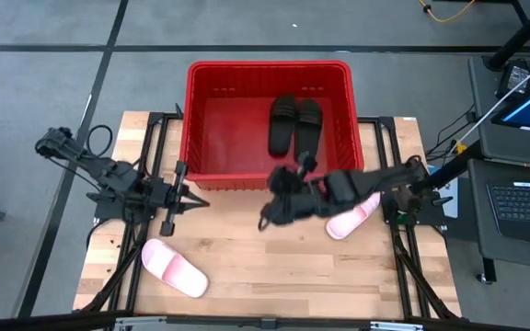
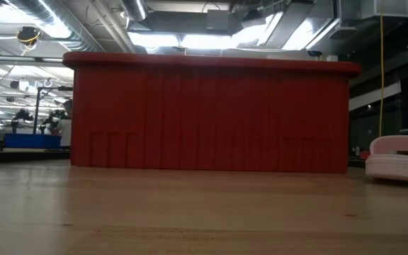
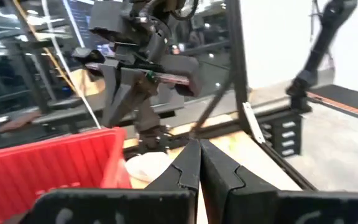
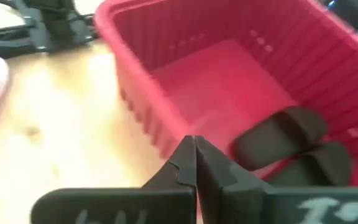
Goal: Pick and place slides into bin
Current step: Put the right pink slide into the red bin
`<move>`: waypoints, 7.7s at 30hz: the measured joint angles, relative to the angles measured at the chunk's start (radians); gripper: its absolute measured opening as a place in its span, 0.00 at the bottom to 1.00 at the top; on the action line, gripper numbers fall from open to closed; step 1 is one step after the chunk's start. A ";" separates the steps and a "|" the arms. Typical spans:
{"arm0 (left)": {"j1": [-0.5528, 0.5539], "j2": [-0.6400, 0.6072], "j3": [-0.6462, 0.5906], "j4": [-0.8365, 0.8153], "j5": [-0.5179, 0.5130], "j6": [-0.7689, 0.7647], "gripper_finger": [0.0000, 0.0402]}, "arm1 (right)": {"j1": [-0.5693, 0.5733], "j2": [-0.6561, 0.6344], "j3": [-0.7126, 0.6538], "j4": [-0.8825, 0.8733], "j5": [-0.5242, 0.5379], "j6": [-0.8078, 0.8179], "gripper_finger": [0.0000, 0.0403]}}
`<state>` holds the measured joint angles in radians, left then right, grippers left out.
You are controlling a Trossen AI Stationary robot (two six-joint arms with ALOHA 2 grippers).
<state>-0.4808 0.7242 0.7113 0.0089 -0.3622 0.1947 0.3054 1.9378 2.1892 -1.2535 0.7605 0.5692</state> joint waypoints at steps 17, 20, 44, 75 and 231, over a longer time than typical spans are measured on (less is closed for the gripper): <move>-0.137 0.053 0.000 0.019 -0.023 -0.173 0.01 | 0.231 0.000 -0.169 0.081 0.111 0.244 0.01; -0.134 0.089 0.000 0.030 -0.037 -0.173 0.00 | 0.257 -0.001 -0.169 -0.088 0.110 0.417 0.00; -0.040 0.230 0.000 0.317 -0.037 -0.102 0.01 | 0.400 -0.008 -0.430 -0.087 0.064 0.875 0.00; 0.054 0.241 0.000 0.331 0.013 -0.182 0.02 | 0.470 -0.609 -1.208 0.081 -0.187 1.135 0.04; 0.052 0.475 0.607 -0.349 -0.298 0.030 0.20 | 0.030 -0.131 -0.277 0.188 0.369 -0.089 0.03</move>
<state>-0.4291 1.1988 1.3185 -0.3403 -0.6598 0.2247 0.3358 1.8065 1.9121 -1.0657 1.1297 0.4798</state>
